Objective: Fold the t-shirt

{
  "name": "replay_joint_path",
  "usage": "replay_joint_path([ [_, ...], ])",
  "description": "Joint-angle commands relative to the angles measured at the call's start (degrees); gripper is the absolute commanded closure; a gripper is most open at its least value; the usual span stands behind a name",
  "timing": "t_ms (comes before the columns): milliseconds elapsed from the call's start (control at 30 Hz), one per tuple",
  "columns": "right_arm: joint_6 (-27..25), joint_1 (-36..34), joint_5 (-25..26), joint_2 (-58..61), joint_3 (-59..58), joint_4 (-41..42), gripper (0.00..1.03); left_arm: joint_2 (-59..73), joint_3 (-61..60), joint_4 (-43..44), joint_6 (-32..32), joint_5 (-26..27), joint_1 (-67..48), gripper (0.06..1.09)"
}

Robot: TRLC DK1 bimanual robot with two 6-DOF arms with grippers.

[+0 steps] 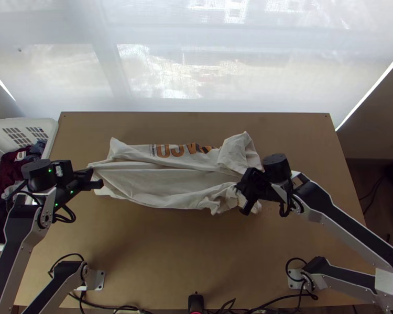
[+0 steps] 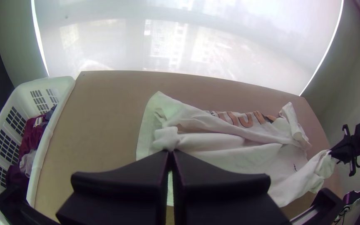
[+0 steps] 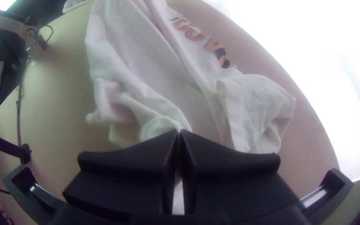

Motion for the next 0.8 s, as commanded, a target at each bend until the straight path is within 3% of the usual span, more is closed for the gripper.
replay_joint_path([
  [0, -1.62, -5.37, 0.19, 11.83, -0.06, 10.89, 1.00, -0.01, -0.95, -0.04, 0.13, 0.20, -0.30, 1.05],
  [100, -1.53, -6.86, 0.10, 18.25, 1.78, 15.46, 1.00, 0.16, -1.48, 0.05, 0.13, 0.20, -0.74, 1.05],
  [333, -0.74, -8.62, 0.19, 29.24, 5.82, 16.25, 0.98, 1.22, -2.10, 0.84, 0.21, 0.29, -1.89, 1.05],
  [467, 3.04, -9.06, 0.10, 27.48, 5.03, 16.08, 0.70, 1.57, -2.01, 1.28, 0.21, 0.38, -2.15, 1.05],
  [633, 3.65, -9.15, 0.10, 19.04, 4.42, 14.58, 0.27, 1.57, -2.45, 1.54, -0.05, 0.47, -2.24, 1.05],
  [700, 3.65, -9.15, 0.19, 15.61, 4.77, 12.83, 0.20, 1.57, -2.62, 1.72, -0.31, 0.56, -2.24, 1.05],
  [767, 3.74, -8.97, 0.10, 12.27, 5.03, 10.63, 0.19, 1.48, -2.80, 1.98, -0.40, 0.64, -2.15, 1.05],
])
